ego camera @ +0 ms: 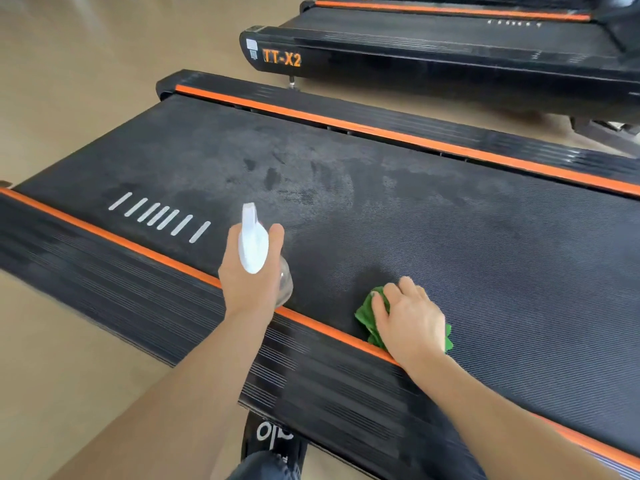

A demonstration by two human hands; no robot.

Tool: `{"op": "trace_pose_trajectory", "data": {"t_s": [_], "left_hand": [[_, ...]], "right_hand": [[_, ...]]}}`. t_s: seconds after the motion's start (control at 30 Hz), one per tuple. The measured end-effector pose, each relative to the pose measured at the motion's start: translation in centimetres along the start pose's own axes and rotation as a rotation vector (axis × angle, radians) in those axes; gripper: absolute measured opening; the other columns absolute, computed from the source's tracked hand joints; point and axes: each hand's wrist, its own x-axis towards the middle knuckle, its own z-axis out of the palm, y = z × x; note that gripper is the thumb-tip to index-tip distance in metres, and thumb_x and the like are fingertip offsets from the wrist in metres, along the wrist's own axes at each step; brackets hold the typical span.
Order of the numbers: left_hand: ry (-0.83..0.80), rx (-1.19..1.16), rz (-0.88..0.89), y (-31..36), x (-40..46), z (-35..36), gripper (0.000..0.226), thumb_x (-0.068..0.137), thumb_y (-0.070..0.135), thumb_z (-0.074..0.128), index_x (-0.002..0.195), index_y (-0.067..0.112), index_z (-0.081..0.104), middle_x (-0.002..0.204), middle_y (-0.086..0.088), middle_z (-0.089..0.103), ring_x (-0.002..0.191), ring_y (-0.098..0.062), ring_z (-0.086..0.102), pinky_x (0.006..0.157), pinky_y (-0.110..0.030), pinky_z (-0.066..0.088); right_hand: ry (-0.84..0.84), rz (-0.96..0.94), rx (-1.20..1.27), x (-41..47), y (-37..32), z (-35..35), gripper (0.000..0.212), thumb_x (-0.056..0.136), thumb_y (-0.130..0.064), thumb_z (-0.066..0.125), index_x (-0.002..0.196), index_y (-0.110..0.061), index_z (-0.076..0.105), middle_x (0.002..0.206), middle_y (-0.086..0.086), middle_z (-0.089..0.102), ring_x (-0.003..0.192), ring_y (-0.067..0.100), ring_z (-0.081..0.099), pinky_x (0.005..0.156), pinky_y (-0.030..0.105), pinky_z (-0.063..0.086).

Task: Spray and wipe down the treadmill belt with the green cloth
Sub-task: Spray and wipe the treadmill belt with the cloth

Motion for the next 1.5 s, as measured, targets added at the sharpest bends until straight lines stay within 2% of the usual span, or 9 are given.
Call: {"op": "trace_pose_trajectory", "data": {"t_s": [0.17,0.3,0.43,0.63,0.87,1.07,1.17,1.33,1.5], "left_hand": [[0.021,0.042,0.016,-3.1,2.4,-0.2,0.021,0.095,0.042,0.071,0.113,0.037,0.060,0.096,0.020,0.063,0.095,-0.003,0.062,0.078,-0.016,0.042],[0.062,0.084,-0.028,-5.5,3.4,1.8,0.021,0.092,0.046,0.070,0.103,0.028,0.067,0.087,0.015,0.066,0.096,-0.020,0.066,0.087,-0.035,0.051],[0.072,0.193,-0.005,-5.7,3.4,2.2,0.022,0.089,0.051,0.069,0.101,0.032,0.067,0.091,0.017,0.066,0.097,-0.020,0.066,0.092,-0.041,0.053],[0.066,0.182,-0.039,-6.1,3.9,2.3,0.018,0.083,0.052,0.074,0.090,0.038,0.065,0.089,0.012,0.068,0.094,-0.019,0.067,0.089,-0.043,0.054],[0.046,0.236,-0.036,-5.2,3.6,2.2,0.019,0.090,0.046,0.071,0.084,0.037,0.055,0.084,0.013,0.061,0.094,-0.027,0.063,0.088,-0.043,0.051],[0.033,0.253,-0.017,-4.9,3.3,2.1,0.021,0.092,0.046,0.070,0.084,0.037,0.052,0.085,0.014,0.059,0.095,-0.027,0.062,0.088,-0.043,0.050],[0.037,0.262,-0.025,-5.4,3.6,2.2,0.019,0.090,0.048,0.071,0.094,0.034,0.059,0.087,0.015,0.061,0.097,-0.028,0.064,0.093,-0.047,0.054],[0.061,0.204,-0.033,-5.9,3.8,2.4,0.026,0.086,0.053,0.073,0.102,0.035,0.062,0.096,0.015,0.065,0.102,-0.026,0.066,0.096,-0.046,0.054],[0.066,0.196,-0.037,-5.8,3.7,2.3,0.022,0.087,0.050,0.073,0.100,0.034,0.065,0.094,0.012,0.066,0.099,-0.026,0.066,0.094,-0.047,0.055]], "right_hand": [[0.115,-0.348,-0.023,1.8,-0.7,1.5,0.036,0.096,-0.036,0.044,0.071,-0.018,0.060,0.076,-0.002,0.050,0.065,0.022,0.055,0.045,0.030,0.035],[0.180,-0.494,0.003,4.3,-0.7,2.3,0.034,0.097,-0.033,0.047,0.067,-0.020,0.056,0.073,-0.002,0.051,0.064,0.021,0.056,0.049,0.032,0.041],[0.135,-0.343,-0.018,10.8,-2.6,3.8,0.035,0.099,-0.032,0.048,0.070,-0.016,0.060,0.077,-0.002,0.051,0.067,0.023,0.058,0.045,0.030,0.038],[-0.055,-0.043,-0.087,23.7,-4.7,6.1,0.037,0.108,-0.030,0.032,0.111,-0.011,0.064,0.114,0.005,0.055,0.105,0.029,0.056,0.070,0.037,0.041],[-0.020,-0.283,0.042,10.0,-5.2,2.7,0.035,0.097,-0.039,0.041,0.069,-0.021,0.052,0.077,-0.006,0.048,0.072,0.022,0.057,0.053,0.028,0.030],[-0.009,-0.612,0.136,7.3,-3.7,1.9,0.032,0.094,-0.034,0.048,0.065,-0.021,0.051,0.071,-0.005,0.049,0.061,0.021,0.053,0.045,0.028,0.038],[0.037,-0.485,0.048,12.5,-3.3,3.4,0.034,0.097,-0.035,0.047,0.066,-0.020,0.051,0.073,-0.004,0.049,0.064,0.023,0.057,0.050,0.027,0.028],[-0.101,0.066,-0.079,23.1,-3.0,4.9,0.033,0.103,-0.027,0.036,0.101,-0.013,0.065,0.104,0.004,0.055,0.097,0.031,0.059,0.071,0.036,0.040],[-0.069,-0.120,-0.017,14.4,-4.2,3.4,0.034,0.101,-0.036,0.041,0.078,-0.017,0.058,0.083,-0.004,0.049,0.078,0.025,0.058,0.058,0.032,0.033]]}}
